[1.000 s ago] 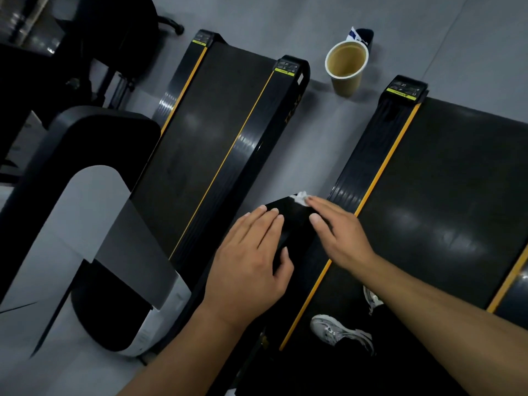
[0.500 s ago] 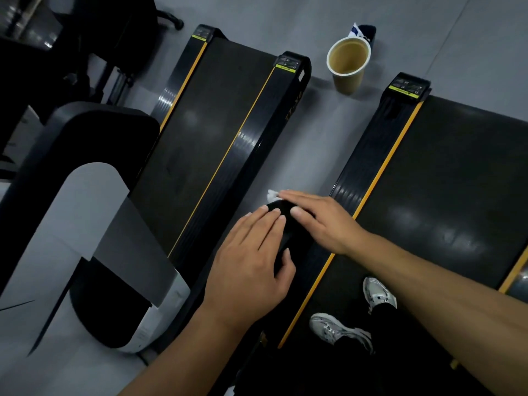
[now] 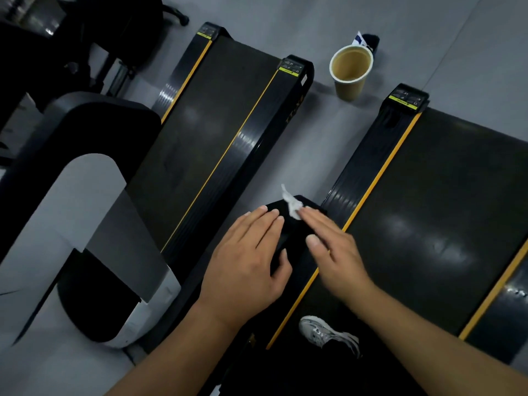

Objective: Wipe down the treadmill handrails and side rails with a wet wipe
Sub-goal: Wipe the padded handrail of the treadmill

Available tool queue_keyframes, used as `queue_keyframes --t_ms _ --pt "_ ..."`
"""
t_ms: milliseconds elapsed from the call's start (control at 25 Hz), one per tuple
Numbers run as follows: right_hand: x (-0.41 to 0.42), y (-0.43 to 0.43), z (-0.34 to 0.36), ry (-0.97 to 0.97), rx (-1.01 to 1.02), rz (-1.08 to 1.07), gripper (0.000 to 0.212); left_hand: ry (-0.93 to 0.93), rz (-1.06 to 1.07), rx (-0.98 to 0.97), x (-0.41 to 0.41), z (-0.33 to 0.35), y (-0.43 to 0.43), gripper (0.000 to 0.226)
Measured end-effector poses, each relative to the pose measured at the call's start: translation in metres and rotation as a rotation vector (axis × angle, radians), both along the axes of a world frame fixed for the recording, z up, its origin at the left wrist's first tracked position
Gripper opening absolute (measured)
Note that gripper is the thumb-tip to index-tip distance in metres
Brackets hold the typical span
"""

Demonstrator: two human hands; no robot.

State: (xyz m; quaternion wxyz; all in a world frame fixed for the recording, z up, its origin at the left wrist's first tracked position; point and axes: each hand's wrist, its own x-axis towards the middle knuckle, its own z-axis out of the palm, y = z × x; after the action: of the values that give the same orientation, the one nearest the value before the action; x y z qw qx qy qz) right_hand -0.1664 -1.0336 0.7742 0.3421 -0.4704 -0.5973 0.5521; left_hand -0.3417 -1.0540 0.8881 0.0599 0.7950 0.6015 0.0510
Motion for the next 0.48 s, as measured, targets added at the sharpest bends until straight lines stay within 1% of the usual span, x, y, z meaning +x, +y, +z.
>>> queue_keyframes --t_ms 80,200,240,320,400,480 --pt "-0.006 0.002 0.009 0.020 0.078 0.086 0.062 -0.005 0.012 0.004 0.001 0.002 -0.002 0.049" --pt "-0.005 0.027 0.021 -0.069 0.023 0.081 0.060 -0.018 0.030 0.046 0.002 0.005 -0.004 0.045" --pt "-0.007 0.033 0.029 -0.102 0.041 0.115 0.061 -0.034 0.030 0.054 0.003 0.005 -0.003 0.044" --pt "-0.016 0.035 0.051 -0.109 0.182 0.258 0.060 -0.107 0.072 0.058 0.004 0.010 -0.005 0.046" --pt "-0.019 0.032 0.070 -0.129 0.268 0.388 0.066 -0.165 0.200 0.026 -0.001 0.019 -0.023 0.059" --pt "-0.015 0.033 0.082 -0.235 0.300 0.424 0.076 -0.139 0.295 -0.004 -0.013 0.024 -0.059 0.072"
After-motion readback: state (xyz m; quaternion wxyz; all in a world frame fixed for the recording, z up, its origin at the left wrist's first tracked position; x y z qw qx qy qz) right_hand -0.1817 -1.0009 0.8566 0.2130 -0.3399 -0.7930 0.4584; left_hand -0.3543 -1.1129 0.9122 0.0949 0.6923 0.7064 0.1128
